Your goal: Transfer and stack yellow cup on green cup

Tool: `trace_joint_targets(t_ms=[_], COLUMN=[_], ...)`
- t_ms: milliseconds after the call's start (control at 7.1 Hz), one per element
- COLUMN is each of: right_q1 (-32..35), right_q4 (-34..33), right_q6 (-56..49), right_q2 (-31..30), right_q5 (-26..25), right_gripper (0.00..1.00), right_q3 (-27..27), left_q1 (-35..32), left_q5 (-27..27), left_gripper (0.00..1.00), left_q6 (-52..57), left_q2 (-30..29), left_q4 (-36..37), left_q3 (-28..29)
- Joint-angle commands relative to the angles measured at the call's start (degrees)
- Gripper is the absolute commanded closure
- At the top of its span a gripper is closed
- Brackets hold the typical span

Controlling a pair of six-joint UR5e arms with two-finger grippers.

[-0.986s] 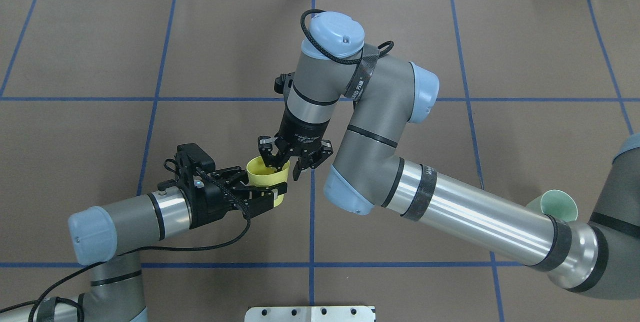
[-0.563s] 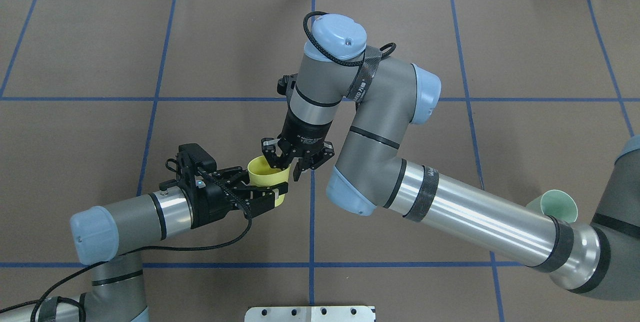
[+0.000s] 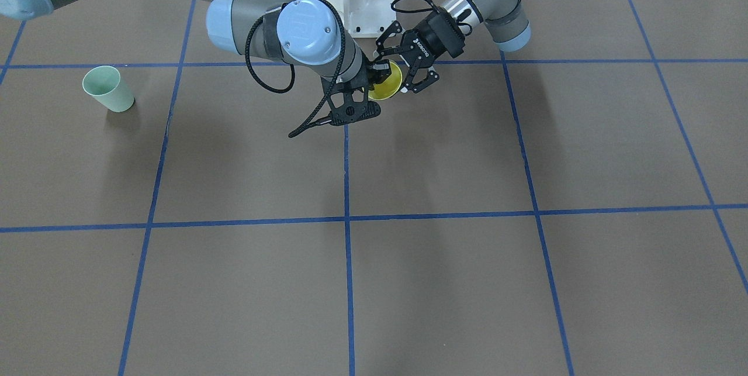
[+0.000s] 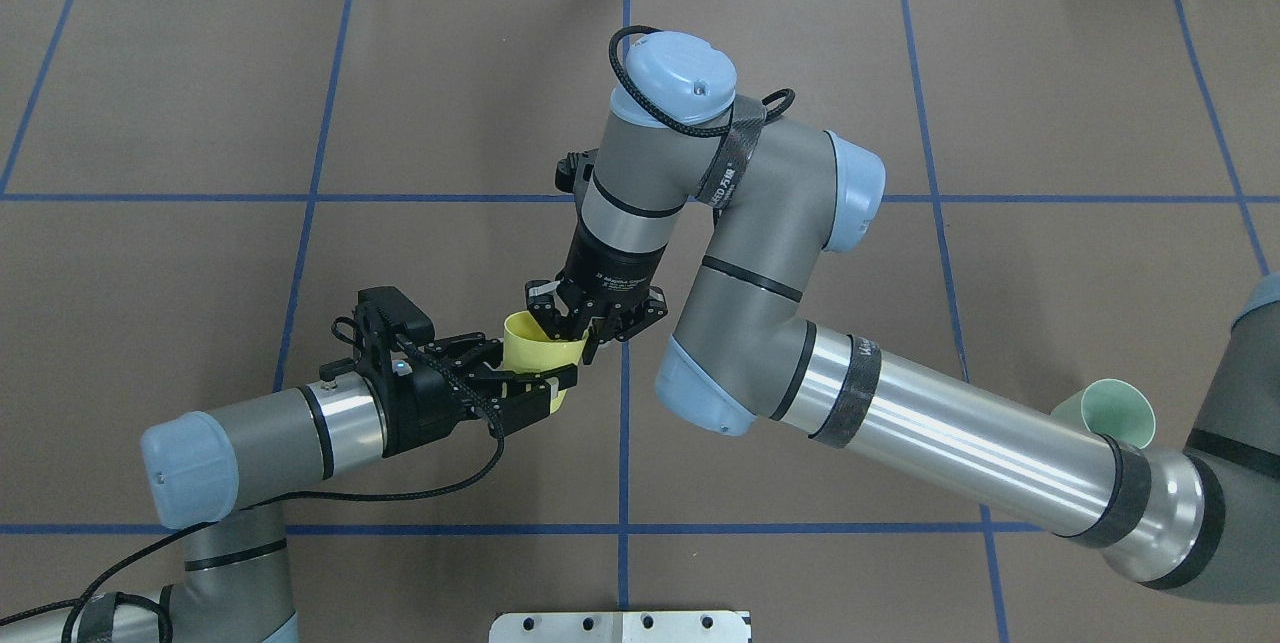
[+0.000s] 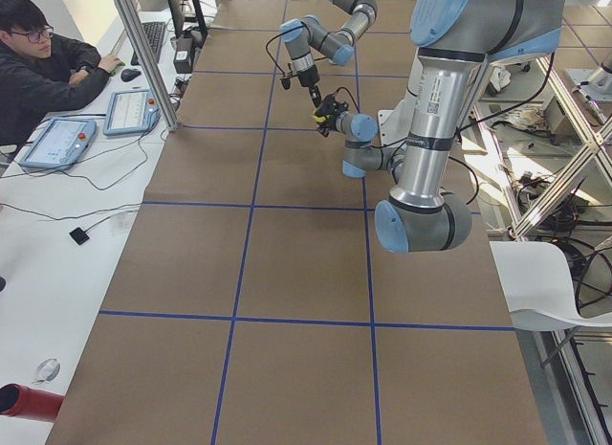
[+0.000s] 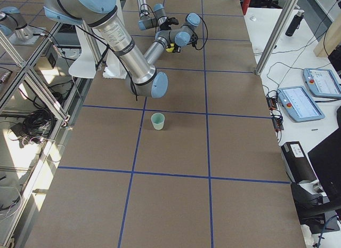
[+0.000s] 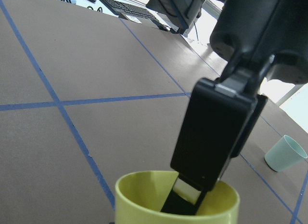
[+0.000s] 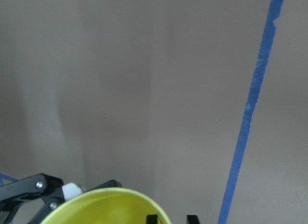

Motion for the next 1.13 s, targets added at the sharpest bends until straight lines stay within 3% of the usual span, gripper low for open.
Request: trace_joint_targets(t_ms=[0,141,282,986], right_q1=[-0.13,-0.47,-0.56,0.57], right_q4=[0.03,0.11,0.29,0.29], right_q6=[0.00,0.00,-0.09,-0.26], right_q2=[-0.09,-0.44,-1.40,-3.42], right_q5=[-0.38,-1.42,-1.52,-3.09], right_gripper=[0.85,0.94,1.00,1.00], right_q3=[0.27,0.45,1.75,5.00], left_q1=[0.06,0.06,-0.02,-0.11], left_q5=[0.01,0.01,0.01,0.01], left_gripper=[0.82,0.26,0.00,0.00], left_q6=[0.00,-0.09,-0.09,-0.26], left_q2=[0.03,-0.15,0.02,0.03], left_q4=[0.00,0.00,0.00,0.00], left_q3=[0.00,0.00,-0.08,-0.43])
